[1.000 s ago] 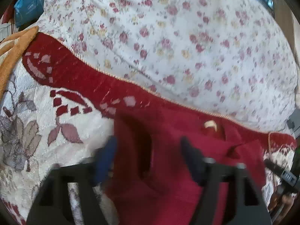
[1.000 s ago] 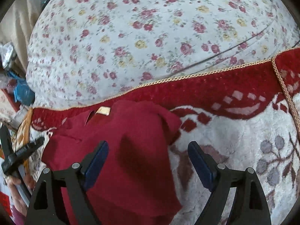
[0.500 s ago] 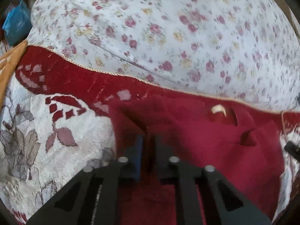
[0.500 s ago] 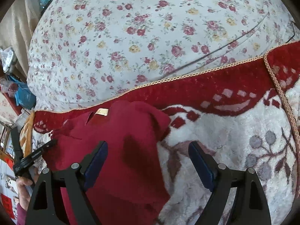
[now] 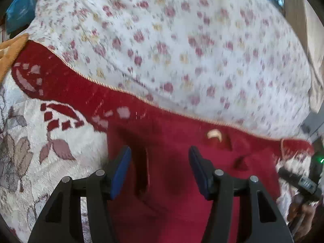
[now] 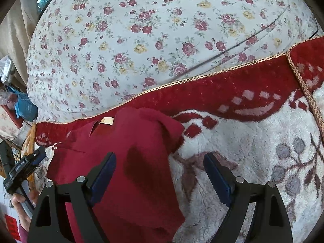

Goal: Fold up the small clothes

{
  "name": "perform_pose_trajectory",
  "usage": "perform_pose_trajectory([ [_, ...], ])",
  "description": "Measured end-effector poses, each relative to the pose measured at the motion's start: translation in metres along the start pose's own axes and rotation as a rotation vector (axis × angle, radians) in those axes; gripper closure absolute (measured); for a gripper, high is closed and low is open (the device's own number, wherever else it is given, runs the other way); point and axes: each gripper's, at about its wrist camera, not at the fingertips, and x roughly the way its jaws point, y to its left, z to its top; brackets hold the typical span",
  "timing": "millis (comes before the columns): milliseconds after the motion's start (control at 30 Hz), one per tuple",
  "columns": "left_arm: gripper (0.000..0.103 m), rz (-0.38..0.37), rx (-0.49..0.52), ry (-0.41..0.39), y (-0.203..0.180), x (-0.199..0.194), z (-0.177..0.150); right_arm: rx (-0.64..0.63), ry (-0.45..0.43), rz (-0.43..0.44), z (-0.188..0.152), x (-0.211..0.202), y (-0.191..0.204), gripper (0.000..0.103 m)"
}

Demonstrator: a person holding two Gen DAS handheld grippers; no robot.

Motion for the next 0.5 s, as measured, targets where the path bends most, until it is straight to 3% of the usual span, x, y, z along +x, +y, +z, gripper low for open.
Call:
perform_pose_trajectory([
  [33, 0.048, 0.012, 0.020, 0.023, -0.003, 0.006, -0.003, 0.000, 0.000, -0.001, 0.000, 0.000, 0.000, 0.012],
  [167, 0.074, 0.018, 0.097, 0.063, -0.018, 0.018, -0.012, 0.007, -0.001, 0.006, 0.000, 0.001, -0.003, 0.012],
  [333, 0.075, -0.011, 0.101, 0.049, -0.017, 0.012, -0.010, 0.022, 0.003, 0.014, -0.003, 0.002, -0.006, 0.011],
  [500, 0.075, 0.053, 0.105, 0.097, -0.013, 0.025, -0.013, 0.010, 0.008, 0.013, -0.003, 0.003, -0.002, 0.011],
])
